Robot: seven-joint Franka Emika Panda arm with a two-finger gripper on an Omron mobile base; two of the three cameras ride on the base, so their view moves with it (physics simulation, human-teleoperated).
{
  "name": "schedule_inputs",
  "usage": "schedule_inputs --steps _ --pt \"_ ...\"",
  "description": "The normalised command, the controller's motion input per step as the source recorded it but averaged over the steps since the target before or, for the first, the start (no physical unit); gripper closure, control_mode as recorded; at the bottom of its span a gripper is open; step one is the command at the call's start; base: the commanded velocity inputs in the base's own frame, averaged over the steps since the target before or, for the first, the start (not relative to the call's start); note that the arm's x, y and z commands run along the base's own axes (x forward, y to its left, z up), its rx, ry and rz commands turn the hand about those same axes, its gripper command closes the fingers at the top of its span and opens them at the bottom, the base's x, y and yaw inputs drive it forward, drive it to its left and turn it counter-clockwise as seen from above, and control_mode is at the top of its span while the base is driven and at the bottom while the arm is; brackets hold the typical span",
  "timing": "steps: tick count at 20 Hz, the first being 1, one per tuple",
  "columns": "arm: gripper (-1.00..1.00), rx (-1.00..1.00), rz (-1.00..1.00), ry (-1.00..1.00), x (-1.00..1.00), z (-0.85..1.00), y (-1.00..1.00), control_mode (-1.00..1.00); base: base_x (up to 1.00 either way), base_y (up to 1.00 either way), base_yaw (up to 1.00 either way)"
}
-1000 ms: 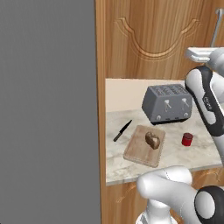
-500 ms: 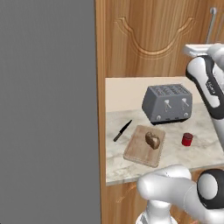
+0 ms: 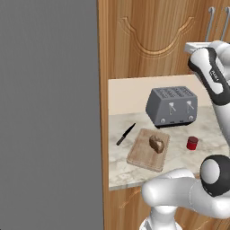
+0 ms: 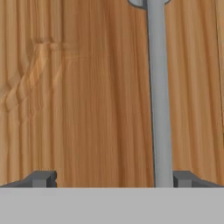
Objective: Pick the bread, place it on the cutting board, pick the jam, place it on the counter, and close the cabinet.
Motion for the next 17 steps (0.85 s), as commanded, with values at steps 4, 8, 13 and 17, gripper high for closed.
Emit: schedule_inputs --steps 4,8,13,17 --pt "-1.00 0.00 0.03 0.02 0.45 0.00 0.00 -1.00 0.00 0.00 0.00" --pt "-1.00 0.00 0.03 0.06 0.36 0.00 0.00 -1.00 0.00 0.00 0.00" --pt "-1.00 0.00 0.03 0.08 0.10 0.00 0.00 -1.00 0.00 0.00 0.00" --pt "-1.00 0.00 0.01 0.05 0.00 0.00 0.00 -1.00 0.00 0.00 0.00"
